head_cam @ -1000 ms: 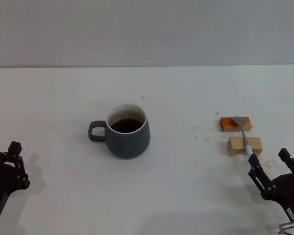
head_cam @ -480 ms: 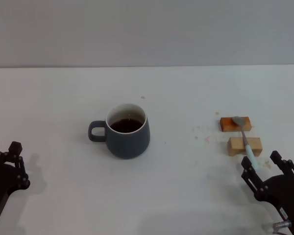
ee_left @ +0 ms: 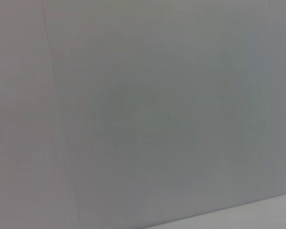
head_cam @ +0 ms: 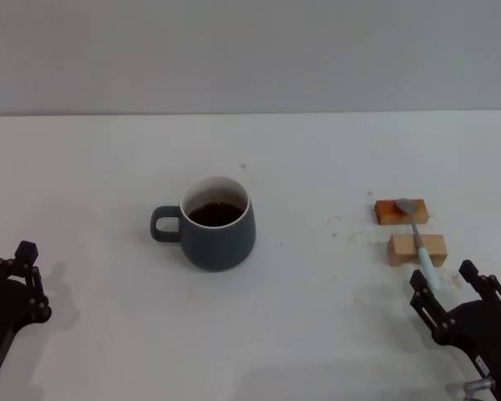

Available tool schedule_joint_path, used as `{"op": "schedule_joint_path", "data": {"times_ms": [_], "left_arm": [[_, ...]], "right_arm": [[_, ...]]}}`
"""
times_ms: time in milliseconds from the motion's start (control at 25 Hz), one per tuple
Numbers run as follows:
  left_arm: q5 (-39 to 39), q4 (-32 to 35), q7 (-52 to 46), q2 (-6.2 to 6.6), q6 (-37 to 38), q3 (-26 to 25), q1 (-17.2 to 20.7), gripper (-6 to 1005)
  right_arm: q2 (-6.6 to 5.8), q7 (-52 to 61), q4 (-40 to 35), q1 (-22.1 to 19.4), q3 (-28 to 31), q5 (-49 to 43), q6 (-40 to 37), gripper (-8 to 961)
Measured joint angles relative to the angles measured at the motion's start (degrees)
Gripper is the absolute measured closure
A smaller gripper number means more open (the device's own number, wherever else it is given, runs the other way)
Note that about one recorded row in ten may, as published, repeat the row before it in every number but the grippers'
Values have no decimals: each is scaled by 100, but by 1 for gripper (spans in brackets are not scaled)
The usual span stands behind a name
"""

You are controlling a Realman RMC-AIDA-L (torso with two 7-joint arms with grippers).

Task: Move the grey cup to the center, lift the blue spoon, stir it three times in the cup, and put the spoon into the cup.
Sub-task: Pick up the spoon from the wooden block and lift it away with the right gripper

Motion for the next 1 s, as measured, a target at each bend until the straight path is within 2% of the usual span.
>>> {"op": "schedule_joint_path", "data": {"times_ms": [720,1000], "left_arm": [[0,9,0,0,-7,0,-11,1001],[0,9,0,0,-7,0,-10,1001]], "right_arm": [[0,5,22,66,17,7,156,238],[-9,8,35,69,-1,10,157,372]]}}
